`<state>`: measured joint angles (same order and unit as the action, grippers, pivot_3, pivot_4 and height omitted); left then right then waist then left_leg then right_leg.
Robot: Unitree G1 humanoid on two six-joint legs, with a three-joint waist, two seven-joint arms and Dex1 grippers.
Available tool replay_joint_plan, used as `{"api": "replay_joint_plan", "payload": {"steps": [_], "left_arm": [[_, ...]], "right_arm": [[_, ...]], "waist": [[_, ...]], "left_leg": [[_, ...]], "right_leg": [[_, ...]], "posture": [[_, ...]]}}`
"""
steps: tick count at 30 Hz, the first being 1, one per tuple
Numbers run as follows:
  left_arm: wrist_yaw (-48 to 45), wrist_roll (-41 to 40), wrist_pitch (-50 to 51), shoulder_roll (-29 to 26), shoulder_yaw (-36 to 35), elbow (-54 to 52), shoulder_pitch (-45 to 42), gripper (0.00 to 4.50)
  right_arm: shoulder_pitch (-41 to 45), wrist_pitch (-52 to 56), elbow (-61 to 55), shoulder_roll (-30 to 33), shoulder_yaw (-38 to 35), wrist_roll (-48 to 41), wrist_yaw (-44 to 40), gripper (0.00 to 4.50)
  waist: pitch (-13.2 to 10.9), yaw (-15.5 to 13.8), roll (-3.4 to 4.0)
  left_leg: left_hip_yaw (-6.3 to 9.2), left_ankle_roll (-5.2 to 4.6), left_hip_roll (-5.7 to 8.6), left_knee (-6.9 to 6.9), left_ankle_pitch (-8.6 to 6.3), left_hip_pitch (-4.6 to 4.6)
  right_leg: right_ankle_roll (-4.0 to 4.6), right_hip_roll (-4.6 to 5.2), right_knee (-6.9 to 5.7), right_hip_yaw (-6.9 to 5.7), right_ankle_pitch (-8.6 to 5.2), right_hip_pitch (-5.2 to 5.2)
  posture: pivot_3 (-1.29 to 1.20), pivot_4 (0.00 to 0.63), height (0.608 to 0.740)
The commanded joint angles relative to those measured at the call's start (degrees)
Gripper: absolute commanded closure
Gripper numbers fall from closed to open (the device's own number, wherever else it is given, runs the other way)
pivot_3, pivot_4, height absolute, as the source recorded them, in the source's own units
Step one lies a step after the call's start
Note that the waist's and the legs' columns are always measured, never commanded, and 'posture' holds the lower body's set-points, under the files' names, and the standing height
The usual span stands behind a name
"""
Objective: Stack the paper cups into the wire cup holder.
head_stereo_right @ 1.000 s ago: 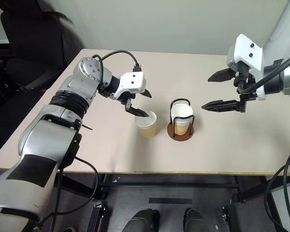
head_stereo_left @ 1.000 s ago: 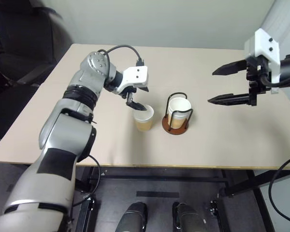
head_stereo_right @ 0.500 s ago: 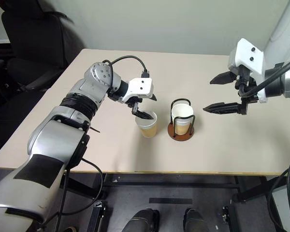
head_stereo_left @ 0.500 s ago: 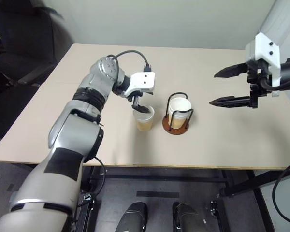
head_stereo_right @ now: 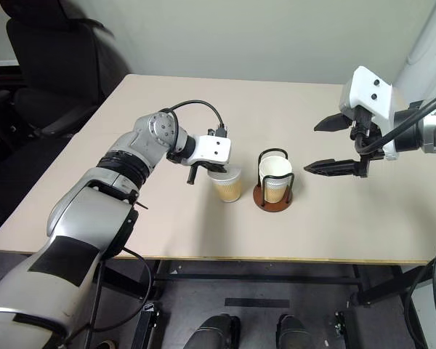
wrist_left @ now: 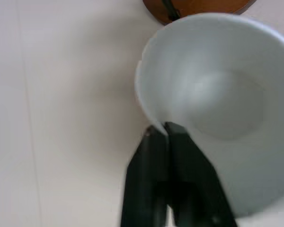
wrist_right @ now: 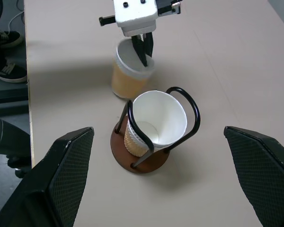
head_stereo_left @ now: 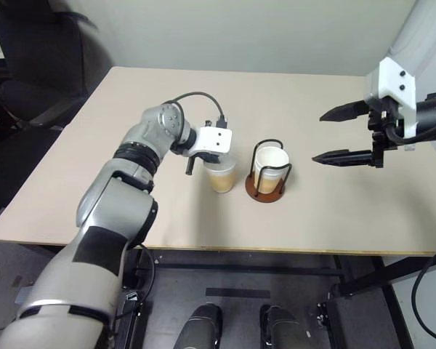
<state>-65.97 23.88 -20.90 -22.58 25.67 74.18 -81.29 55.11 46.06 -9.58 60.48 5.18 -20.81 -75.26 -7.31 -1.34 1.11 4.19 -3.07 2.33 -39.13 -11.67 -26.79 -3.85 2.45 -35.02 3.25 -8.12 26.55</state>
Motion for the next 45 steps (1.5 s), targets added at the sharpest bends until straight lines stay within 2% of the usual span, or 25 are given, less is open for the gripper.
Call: {"api": "replay_joint_plan", "payload": {"steps": [1, 7, 10, 20, 26, 29, 39, 45], "left_arm": [[-1.46, -0.59, 0.46, 0.43, -1.48, 0.33, -0.98, 4.48], [-0.92, -1.14, 1.02, 0.75, -2.99, 0.37, -1.42, 4.48], [-2.58, -1.99, 2.01, 1.09, -4.29, 0.37, -1.85, 3.87], [-1.08, 0.35, -0.51, 0.70, -2.91, -0.08, -2.02, 0.37], [-1.68, 0.49, -0.35, 0.95, -2.97, 0.25, -1.88, 0.37], [-2.91, 0.28, -0.24, 1.08, -3.02, 0.36, -1.75, 0.88], [-12.10, -0.84, 0.28, 0.24, -3.62, 0.37, -3.06, 4.47], [-20.38, -1.01, 1.65, -1.12, -3.90, 0.68, -8.94, 4.47]], "right_arm": [[0.37, -0.75, -1.37, 1.67, -2.39, -0.65, 0.36, 0.00], [0.22, -1.26, -1.14, 2.10, -2.19, -0.81, 0.46, 0.00], [0.35, -1.68, -0.75, 2.16, -2.04, -0.66, 0.38, 0.00], [0.40, -1.99, -0.51, 2.24, -1.94, -0.61, 0.37, 0.00], [0.42, -1.86, -0.65, 2.43, -1.96, -0.61, 0.38, 0.00], [0.39, -1.89, -0.62, 2.57, -1.96, -0.57, 0.32, 0.00], [0.15, -2.20, -0.41, 3.98, -1.50, -0.59, -1.12, 0.00], [0.20, -7.85, 4.72, 7.11, 0.89, 2.13, -6.66, 0.00]], "waist": [[0.00, -0.03, 0.00], [0.00, -0.01, 0.00], [0.00, -0.05, 0.00], [0.00, -0.04, -0.01], [0.00, -0.05, -0.01], [0.00, -0.05, -0.01], [0.00, -0.09, -0.01], [-0.02, -0.05, -0.05]], "left_leg": [[0.03, -0.01, -0.03, -0.02, 0.02, 0.02], [0.01, -0.05, -0.02, -0.03, 0.12, 0.10], [0.01, -0.05, -0.02, -0.01, 0.13, 0.09], [-0.07, -0.06, 0.01, 0.05, 0.10, -0.05], [-0.08, -0.06, 0.02, 0.03, 0.10, -0.09], [-0.07, -0.07, 0.03, 0.02, 0.11, -0.09], [0.00, -0.07, -0.03, 0.01, 0.11, -0.12], [0.01, -0.08, -0.02, -0.01, 0.10, -0.17]], "right_leg": [[0.01, 0.06, 0.00, 0.06, 0.01, -0.03], [0.05, 0.06, -0.01, 0.13, 0.09, -0.09], [0.05, 0.05, -0.01, 0.11, 0.10, -0.08], [-0.19, -0.03, 0.07, 0.02, 0.21, 0.05], [-0.16, -0.04, 0.06, -0.01, 0.20, 0.07], [-0.12, -0.03, 0.05, 0.00, 0.18, 0.07], [-0.12, 0.07, 0.06, 0.07, 0.17, 0.07], [-0.02, 0.09, 0.10, 0.10, 0.12, 0.08]], "posture": [[0.00, 0.150, 0.740], [0.00, 0.150, 0.740], [0.00, 0.150, 0.740], [0.00, 0.150, 0.740], [0.00, 0.150, 0.740], [0.00, 0.150, 0.740], [0.00, 0.150, 0.740], [0.00, 0.150, 0.740]]}}
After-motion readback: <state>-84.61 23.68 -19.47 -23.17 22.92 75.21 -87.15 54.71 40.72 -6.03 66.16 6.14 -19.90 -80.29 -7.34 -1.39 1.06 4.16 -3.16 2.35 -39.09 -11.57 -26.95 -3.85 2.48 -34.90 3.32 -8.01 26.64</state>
